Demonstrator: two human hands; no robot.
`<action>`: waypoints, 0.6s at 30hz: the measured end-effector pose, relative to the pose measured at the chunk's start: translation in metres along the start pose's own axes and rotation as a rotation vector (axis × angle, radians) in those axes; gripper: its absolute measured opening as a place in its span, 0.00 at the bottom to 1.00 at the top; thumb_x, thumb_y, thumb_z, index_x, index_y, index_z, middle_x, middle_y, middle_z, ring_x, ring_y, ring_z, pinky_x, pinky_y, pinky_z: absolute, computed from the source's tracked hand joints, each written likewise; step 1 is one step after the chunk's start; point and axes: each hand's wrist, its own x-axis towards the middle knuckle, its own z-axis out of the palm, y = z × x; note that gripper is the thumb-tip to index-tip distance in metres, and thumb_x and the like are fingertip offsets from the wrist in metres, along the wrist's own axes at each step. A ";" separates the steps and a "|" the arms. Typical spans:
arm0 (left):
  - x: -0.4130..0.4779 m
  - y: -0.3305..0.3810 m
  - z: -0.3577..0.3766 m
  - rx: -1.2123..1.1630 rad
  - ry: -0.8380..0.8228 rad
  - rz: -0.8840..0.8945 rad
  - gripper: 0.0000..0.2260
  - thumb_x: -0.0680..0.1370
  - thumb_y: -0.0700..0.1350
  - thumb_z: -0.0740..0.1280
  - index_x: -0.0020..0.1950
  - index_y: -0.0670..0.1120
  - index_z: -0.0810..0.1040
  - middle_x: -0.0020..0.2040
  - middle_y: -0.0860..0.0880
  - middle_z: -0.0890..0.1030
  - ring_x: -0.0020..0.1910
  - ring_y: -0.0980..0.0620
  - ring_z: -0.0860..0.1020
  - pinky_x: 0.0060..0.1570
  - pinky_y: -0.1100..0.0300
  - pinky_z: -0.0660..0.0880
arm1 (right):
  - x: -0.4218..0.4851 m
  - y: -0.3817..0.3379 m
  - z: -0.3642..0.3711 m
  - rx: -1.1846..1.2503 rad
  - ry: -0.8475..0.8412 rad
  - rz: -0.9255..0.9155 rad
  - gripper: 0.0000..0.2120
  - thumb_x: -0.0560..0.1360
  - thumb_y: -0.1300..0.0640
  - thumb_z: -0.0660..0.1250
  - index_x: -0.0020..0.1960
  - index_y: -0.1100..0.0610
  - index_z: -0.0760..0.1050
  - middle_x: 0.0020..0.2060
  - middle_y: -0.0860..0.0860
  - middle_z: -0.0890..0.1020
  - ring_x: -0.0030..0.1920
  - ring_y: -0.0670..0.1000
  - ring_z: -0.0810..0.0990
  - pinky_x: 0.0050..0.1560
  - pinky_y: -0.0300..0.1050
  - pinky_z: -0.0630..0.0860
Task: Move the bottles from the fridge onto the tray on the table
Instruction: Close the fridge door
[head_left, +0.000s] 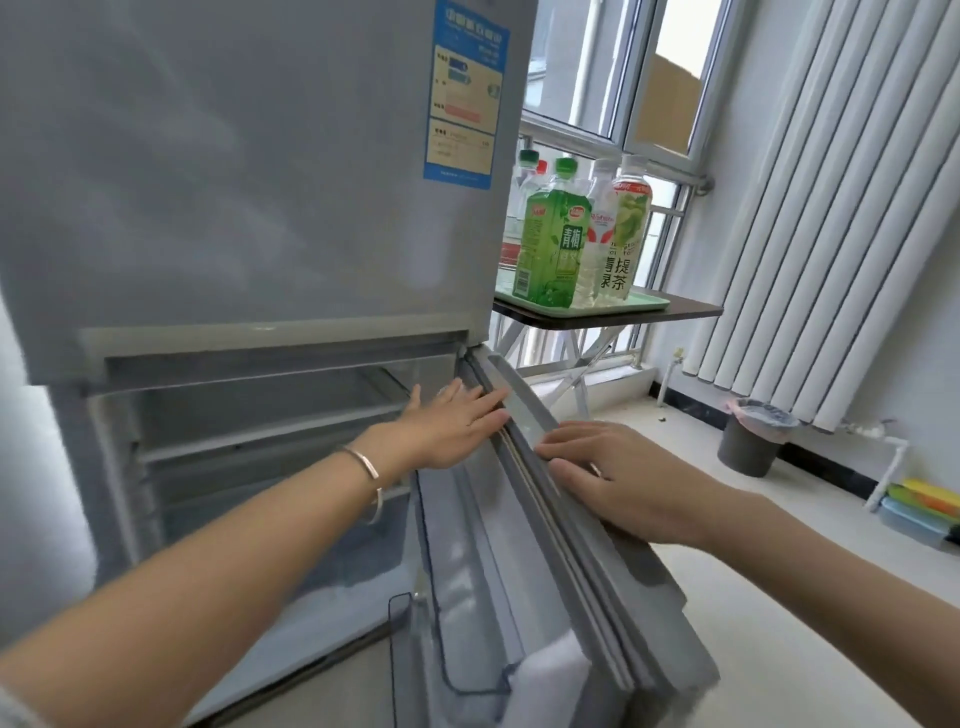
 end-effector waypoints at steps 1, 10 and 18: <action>-0.013 -0.010 -0.002 -0.016 -0.008 -0.030 0.25 0.80 0.64 0.41 0.77 0.63 0.46 0.80 0.55 0.46 0.79 0.51 0.41 0.73 0.38 0.36 | 0.005 -0.008 0.006 0.052 0.007 -0.022 0.18 0.82 0.51 0.54 0.63 0.53 0.78 0.60 0.46 0.78 0.59 0.43 0.71 0.60 0.38 0.65; -0.110 -0.083 -0.030 -0.025 0.015 -0.261 0.28 0.76 0.69 0.41 0.76 0.65 0.46 0.80 0.56 0.47 0.79 0.51 0.42 0.74 0.40 0.39 | 0.062 -0.054 0.071 0.372 0.182 -0.241 0.27 0.77 0.39 0.50 0.70 0.47 0.71 0.56 0.41 0.67 0.59 0.39 0.68 0.59 0.34 0.65; -0.198 -0.086 -0.063 -0.109 0.151 -0.373 0.29 0.77 0.65 0.39 0.77 0.61 0.42 0.79 0.59 0.44 0.77 0.58 0.39 0.77 0.51 0.41 | 0.131 -0.105 0.127 0.309 0.414 -0.277 0.32 0.77 0.35 0.47 0.73 0.51 0.66 0.63 0.47 0.67 0.66 0.49 0.64 0.68 0.45 0.63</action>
